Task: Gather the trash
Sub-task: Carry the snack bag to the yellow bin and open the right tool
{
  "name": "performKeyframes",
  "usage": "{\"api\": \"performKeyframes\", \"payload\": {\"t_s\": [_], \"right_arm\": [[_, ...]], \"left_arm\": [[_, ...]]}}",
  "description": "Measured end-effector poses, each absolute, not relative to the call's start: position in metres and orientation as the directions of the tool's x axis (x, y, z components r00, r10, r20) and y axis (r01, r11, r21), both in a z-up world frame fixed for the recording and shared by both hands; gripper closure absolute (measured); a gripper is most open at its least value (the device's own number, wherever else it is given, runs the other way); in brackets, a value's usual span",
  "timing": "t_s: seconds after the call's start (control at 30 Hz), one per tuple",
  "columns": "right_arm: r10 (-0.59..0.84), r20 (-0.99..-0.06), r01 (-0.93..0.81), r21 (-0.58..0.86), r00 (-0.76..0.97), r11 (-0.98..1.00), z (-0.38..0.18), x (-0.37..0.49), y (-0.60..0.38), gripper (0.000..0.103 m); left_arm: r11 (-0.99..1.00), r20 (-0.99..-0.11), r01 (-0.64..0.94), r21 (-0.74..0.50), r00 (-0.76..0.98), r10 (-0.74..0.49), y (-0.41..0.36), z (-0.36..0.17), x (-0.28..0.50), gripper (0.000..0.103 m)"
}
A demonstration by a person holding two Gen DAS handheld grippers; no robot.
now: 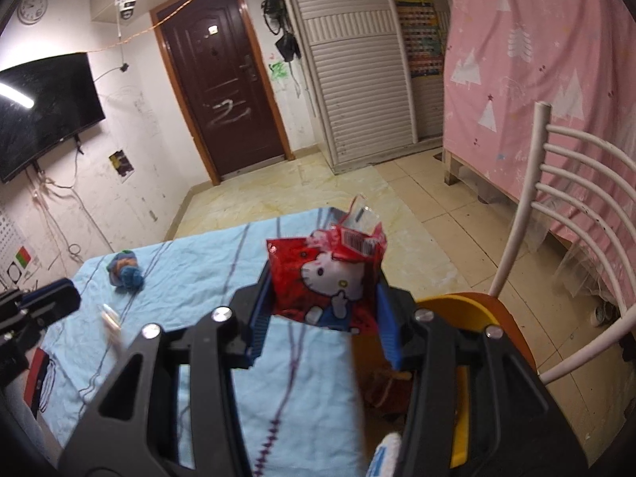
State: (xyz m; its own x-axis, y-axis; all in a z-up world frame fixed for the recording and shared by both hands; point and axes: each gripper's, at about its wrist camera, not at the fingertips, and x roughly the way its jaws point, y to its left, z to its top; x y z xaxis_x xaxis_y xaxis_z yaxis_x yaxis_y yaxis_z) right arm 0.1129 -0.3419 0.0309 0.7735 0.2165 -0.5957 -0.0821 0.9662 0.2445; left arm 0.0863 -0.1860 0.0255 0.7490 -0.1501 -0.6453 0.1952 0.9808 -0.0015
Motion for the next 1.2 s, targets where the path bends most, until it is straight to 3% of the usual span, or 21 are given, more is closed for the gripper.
{"api": "performKeyframes", "payload": {"t_s": [0.33, 0.57, 0.87, 1.1, 1.2], "right_arm": [[0.154, -0.620, 0.002, 0.243, 0.769, 0.970, 0.004, 0.112, -0.390, 0.058], [0.136, -0.660, 0.040, 0.244, 0.739, 0.969, -0.029, 0.121, -0.415, 0.058], [0.146, -0.700, 0.040, 0.242, 0.699, 0.969, -0.060, 0.132, -0.423, 0.058], [0.164, -0.714, 0.025, 0.247, 0.681, 0.969, -0.072, 0.138, -0.420, 0.057], [0.168, -0.717, 0.019, 0.246, 0.677, 0.969, -0.076, 0.141, -0.422, 0.056]], "left_arm": [[0.959, -0.654, 0.277, 0.055, 0.736, -0.175, -0.246, 0.024, 0.101, 0.091], [0.961, -0.771, 0.268, 0.070, 0.626, -0.118, -0.239, -0.016, 0.124, 0.089], [0.977, -0.833, 0.195, 0.082, 0.553, -0.040, -0.217, -0.055, 0.141, 0.071], [0.978, -0.853, 0.186, 0.098, 0.522, -0.013, -0.216, -0.071, 0.147, 0.073], [0.977, -0.856, 0.184, 0.108, 0.517, -0.003, -0.218, -0.073, 0.148, 0.085]]}}
